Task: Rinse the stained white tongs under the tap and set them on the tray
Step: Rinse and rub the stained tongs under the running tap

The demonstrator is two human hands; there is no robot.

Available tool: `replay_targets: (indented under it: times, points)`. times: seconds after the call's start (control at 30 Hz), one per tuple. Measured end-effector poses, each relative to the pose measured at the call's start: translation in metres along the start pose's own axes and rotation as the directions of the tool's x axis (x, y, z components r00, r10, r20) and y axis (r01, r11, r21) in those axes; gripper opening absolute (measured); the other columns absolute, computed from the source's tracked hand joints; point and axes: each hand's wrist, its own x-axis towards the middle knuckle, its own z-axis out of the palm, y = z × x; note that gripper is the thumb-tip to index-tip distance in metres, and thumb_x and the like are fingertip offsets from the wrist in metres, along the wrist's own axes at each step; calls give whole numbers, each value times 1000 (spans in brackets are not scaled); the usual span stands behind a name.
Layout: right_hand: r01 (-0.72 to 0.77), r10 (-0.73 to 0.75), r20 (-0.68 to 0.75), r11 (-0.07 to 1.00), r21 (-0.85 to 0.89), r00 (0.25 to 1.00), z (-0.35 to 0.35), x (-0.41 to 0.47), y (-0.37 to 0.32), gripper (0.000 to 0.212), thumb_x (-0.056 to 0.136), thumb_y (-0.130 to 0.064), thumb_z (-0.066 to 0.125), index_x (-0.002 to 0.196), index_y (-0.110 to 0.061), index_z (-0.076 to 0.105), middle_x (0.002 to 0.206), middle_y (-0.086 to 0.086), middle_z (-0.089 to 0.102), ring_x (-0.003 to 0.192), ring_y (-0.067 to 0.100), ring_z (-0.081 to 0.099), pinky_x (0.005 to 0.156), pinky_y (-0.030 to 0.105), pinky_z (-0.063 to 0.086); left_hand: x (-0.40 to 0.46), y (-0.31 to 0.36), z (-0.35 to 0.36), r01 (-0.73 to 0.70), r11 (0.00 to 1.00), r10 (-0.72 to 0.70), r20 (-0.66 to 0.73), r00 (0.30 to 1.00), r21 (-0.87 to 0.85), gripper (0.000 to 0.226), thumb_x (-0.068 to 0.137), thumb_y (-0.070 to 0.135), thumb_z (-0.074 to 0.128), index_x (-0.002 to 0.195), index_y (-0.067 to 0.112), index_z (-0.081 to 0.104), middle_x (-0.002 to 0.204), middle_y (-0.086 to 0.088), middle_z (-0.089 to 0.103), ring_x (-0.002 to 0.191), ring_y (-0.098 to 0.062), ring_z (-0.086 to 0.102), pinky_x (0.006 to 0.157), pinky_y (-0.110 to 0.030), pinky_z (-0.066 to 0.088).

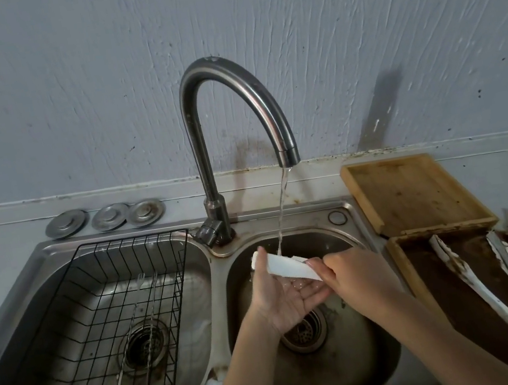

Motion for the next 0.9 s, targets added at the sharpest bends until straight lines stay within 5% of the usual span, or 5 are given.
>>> replay_targets:
  times: [0.3, 0.47, 0.57, 0.67, 0.9]
  points:
    - [-91, 90, -16, 994, -63, 996, -8, -5, -2, 48, 95, -51, 25, 80, -23, 60, 61, -6, 55, 52, 8, 53, 46, 21, 38, 7, -6, -8, -3, 989, 22, 134, 991, -146, 116, 72, 85, 8, 116, -8, 62, 110, -26, 67, 108, -40, 63, 95, -60, 44]
    - [-202, 202, -7, 979, -25, 979, -8, -10, 5, 41, 95, -47, 32, 60, -26, 37, 48, -9, 35, 41, 2, 34, 40, 17, 19, 8, -6, -12, -211, 976, 218, -162, 962, 61, 45, 95, 40, 46, 120, 5, 58, 100, -12, 74, 92, -25, 70, 87, -44, 52]
    - [-195, 194, 33, 980, 38, 981, -11, -14, 8, 45, 94, -48, 34, 54, -29, 28, 46, -8, 35, 39, 4, 34, 39, 18, 19, 7, 1, -18, -486, 815, 573, -308, 760, 315, 29, 88, 10, 62, 117, 9, 60, 87, -3, 73, 75, -8, 70, 68, -23, 55]
    - [-174, 172, 45, 982, 71, 984, -12, -14, 5, 46, 95, -46, 34, 53, -28, 28, 45, -7, 36, 38, 4, 35, 39, 18, 19, 5, 8, -18, -546, 539, 801, -191, 567, 641, 32, 81, 11, 71, 112, 9, 65, 75, 9, 68, 61, 7, 63, 58, -6, 47]
    - [-134, 130, 49, 987, 92, 990, -15, -12, 1, 44, 95, -46, 33, 56, -27, 34, 48, -7, 39, 43, 6, 40, 43, 19, 27, -6, 11, -14, -343, 272, 857, -65, 511, 899, 53, 60, 45, 81, 107, 27, 65, 88, 9, 70, 82, -7, 64, 73, -23, 53]
